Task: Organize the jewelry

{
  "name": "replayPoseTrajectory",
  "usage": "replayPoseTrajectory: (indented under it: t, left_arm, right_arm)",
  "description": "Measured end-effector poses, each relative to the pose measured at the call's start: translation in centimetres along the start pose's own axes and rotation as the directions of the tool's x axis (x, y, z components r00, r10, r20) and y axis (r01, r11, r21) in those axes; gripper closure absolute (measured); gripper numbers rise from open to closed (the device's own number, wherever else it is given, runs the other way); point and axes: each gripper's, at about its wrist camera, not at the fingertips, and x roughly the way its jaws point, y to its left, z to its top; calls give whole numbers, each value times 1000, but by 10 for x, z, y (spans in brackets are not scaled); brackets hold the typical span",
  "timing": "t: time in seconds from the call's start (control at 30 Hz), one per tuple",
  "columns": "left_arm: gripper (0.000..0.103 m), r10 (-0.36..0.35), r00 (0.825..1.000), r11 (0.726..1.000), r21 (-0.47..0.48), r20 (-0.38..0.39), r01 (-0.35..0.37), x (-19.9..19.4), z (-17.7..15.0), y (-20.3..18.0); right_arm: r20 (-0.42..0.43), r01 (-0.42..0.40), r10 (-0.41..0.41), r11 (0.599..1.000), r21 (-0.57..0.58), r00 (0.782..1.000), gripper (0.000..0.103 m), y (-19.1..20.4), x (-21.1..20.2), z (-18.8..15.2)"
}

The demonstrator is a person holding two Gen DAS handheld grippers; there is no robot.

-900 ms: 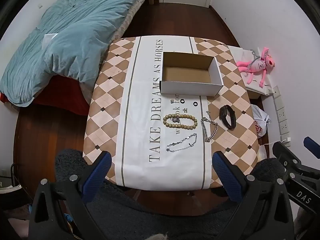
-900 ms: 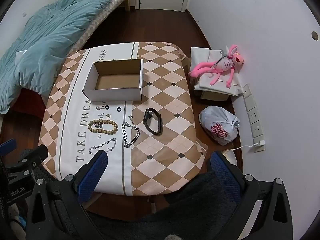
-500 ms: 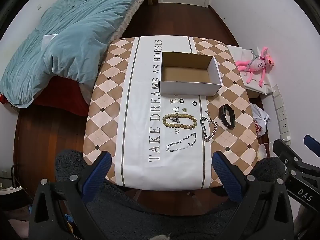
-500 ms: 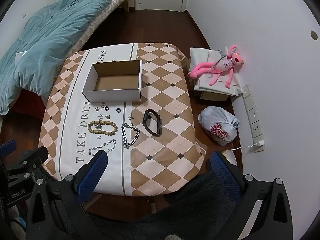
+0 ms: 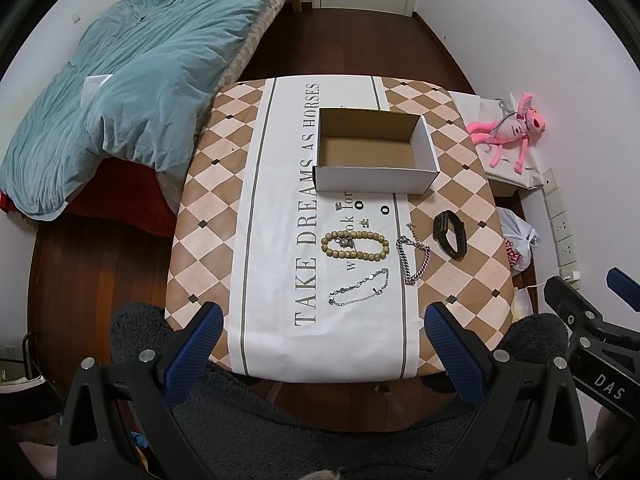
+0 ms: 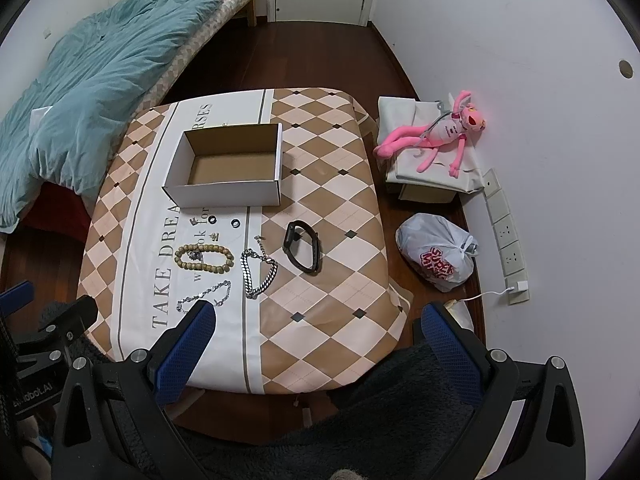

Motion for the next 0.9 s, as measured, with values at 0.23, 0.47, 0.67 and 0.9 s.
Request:
replayPoseTrajectory:
  t: [0.23,0.47,0.67,0.9]
  left_arm:
    - [0,-1,1000,1000,0,0,1,0,1,0]
    - [0,-2,1000,1000,0,6,2,-4,5,-2]
    - [0,-1,1000,1000,0,8,1,-4,5,-3]
    - [0,-3,1000,1000,-1,8,3,-5,4,-3]
  right_arm:
    - [1,-2,2,1000,0,1000,0,0,0,-1]
    - [6,-2,2,1000,1,1000,0,-2,-3,2]
    - [12,1,-1,1000,5,1000,0,-4,-6,3]
    - [16,-1,1,1000,1,1000,0,-4,-6,3]
